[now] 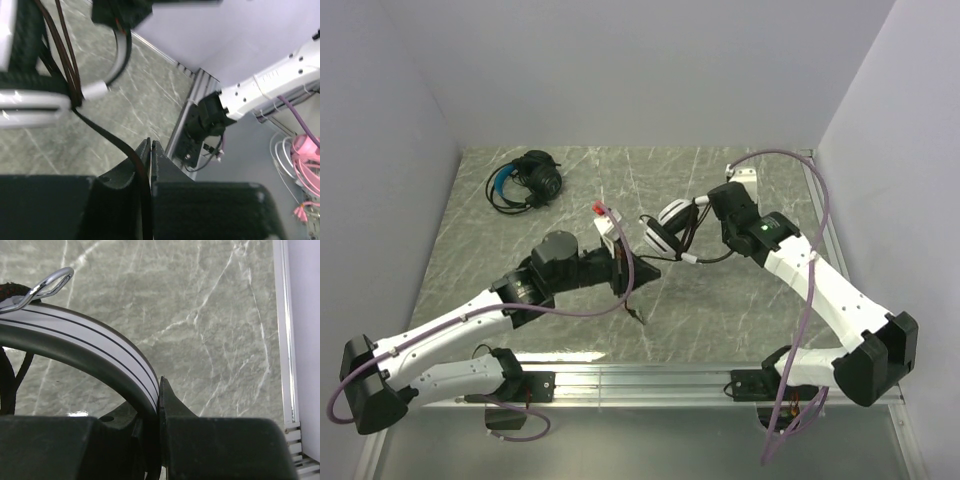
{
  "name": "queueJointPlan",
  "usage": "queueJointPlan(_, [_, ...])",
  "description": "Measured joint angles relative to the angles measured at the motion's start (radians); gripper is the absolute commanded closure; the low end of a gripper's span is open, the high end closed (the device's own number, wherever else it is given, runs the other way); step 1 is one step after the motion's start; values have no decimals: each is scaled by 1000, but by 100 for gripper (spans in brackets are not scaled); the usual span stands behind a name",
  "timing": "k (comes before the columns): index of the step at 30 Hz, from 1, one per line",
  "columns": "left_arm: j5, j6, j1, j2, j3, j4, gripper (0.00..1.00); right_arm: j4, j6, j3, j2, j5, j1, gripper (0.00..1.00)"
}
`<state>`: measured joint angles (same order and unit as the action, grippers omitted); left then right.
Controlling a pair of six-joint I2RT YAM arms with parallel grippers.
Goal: Wrap the headphones
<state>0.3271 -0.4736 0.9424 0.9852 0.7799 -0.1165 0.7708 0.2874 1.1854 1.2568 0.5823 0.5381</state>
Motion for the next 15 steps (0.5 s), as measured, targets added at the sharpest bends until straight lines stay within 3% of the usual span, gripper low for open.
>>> queueJointPlan(6, [-30, 74, -58, 21, 170, 193, 90, -3, 7, -30, 50, 50, 43, 100])
queueJointPlan(15, [-19, 191, -211, 75, 278, 291, 92, 44, 2, -30, 108, 56, 161, 100])
